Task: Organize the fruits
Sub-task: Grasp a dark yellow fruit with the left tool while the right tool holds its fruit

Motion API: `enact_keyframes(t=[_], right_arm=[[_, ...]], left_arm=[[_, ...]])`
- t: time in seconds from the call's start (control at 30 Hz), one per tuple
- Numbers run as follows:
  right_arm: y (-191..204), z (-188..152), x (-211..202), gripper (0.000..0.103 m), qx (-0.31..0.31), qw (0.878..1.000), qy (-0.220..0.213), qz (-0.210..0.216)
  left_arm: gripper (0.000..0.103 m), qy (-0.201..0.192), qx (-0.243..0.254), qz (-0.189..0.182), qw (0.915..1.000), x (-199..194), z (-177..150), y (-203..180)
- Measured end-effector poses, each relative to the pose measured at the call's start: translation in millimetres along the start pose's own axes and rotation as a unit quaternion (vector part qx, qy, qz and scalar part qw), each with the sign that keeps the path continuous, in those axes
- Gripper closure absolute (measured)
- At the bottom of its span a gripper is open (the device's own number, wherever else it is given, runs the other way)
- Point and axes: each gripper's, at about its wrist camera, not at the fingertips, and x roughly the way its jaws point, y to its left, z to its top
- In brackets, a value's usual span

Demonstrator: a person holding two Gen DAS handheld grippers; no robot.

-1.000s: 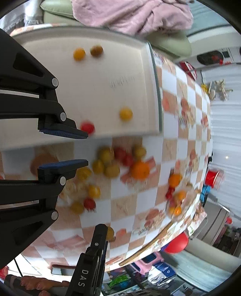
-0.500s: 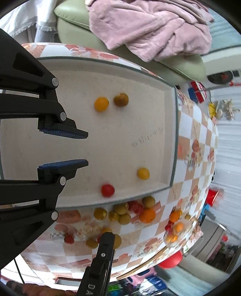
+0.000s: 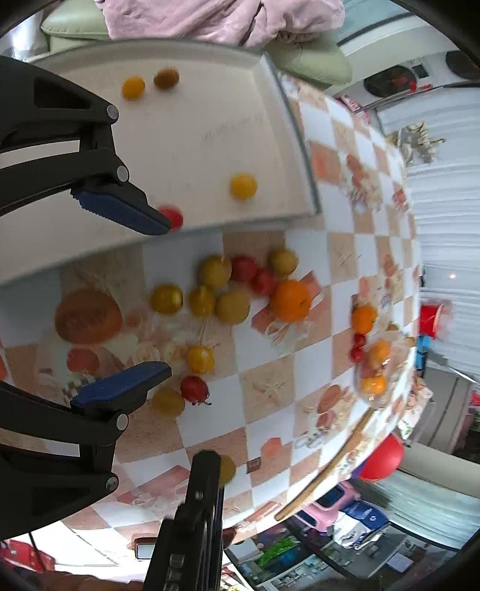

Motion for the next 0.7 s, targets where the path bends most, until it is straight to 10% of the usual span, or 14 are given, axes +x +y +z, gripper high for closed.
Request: enact_keyframes(t=[0.7], right_arm=[[-25, -11, 6, 0.076, 0.018, 1.000, 0.010, 0.015]], left_arm=[[0.033, 0.025, -0.012, 0.061, 0.9978, 32, -7, 3]])
